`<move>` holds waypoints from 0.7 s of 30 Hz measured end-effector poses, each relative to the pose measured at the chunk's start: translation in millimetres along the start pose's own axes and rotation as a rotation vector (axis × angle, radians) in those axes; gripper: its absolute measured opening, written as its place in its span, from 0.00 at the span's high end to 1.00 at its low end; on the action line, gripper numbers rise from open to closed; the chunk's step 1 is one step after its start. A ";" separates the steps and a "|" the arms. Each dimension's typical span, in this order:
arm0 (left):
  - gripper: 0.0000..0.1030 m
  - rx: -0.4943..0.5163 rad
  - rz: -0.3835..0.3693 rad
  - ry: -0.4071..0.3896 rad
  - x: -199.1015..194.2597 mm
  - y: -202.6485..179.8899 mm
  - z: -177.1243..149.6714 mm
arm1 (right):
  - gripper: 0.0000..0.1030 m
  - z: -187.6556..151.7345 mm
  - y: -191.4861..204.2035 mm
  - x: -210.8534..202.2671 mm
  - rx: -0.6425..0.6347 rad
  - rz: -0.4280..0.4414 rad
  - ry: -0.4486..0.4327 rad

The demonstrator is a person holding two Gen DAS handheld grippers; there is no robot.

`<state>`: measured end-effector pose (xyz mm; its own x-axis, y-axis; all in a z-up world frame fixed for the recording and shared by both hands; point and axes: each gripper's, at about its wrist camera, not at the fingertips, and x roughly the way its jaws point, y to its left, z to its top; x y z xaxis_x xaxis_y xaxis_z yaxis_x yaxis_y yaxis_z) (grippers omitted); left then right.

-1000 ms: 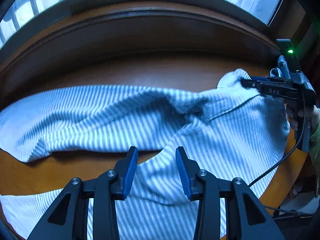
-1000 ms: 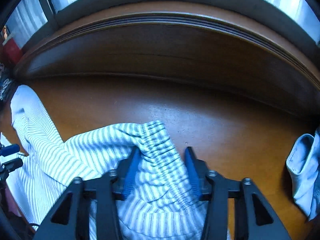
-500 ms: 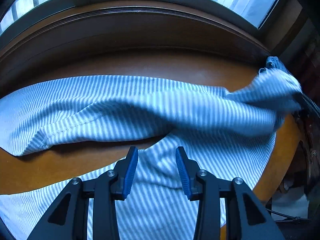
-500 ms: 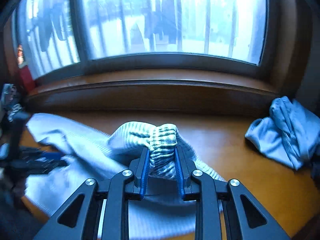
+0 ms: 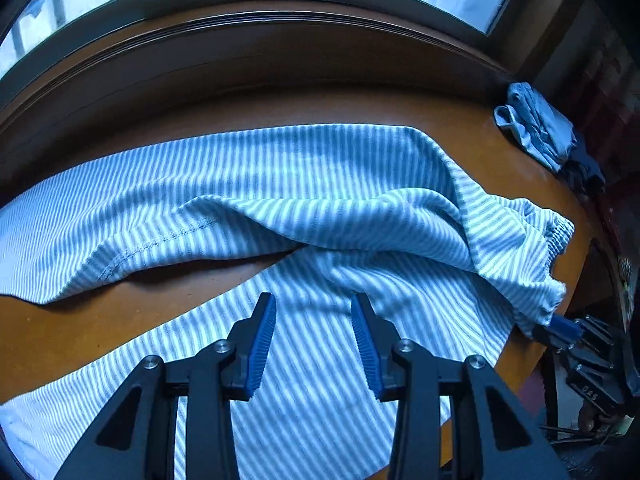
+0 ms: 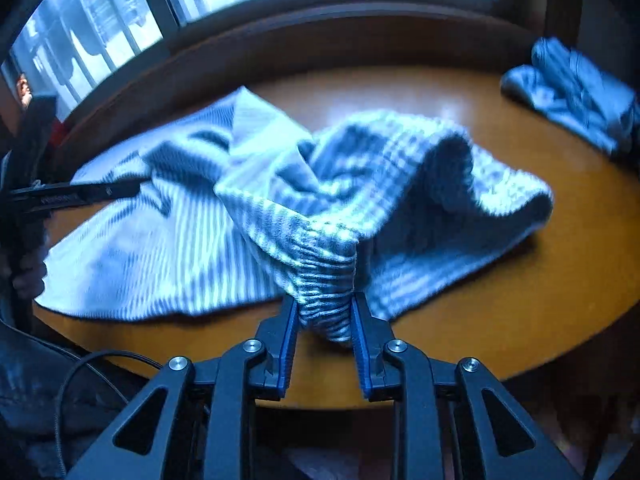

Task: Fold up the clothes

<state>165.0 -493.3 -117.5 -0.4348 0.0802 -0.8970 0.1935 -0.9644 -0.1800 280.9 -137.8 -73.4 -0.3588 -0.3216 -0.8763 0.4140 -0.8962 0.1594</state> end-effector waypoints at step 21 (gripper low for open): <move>0.65 0.082 -0.020 0.062 8.3 -23.8 -20.8 | 0.61 24.1 36.3 -11.8 -0.277 -0.091 -0.088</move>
<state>175.1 -464.5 -129.1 -0.3817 0.1128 -0.9174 0.1119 -0.9796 -0.1670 280.0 -173.8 -46.3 -0.4710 -0.2804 -0.8364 0.5851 -0.8089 -0.0583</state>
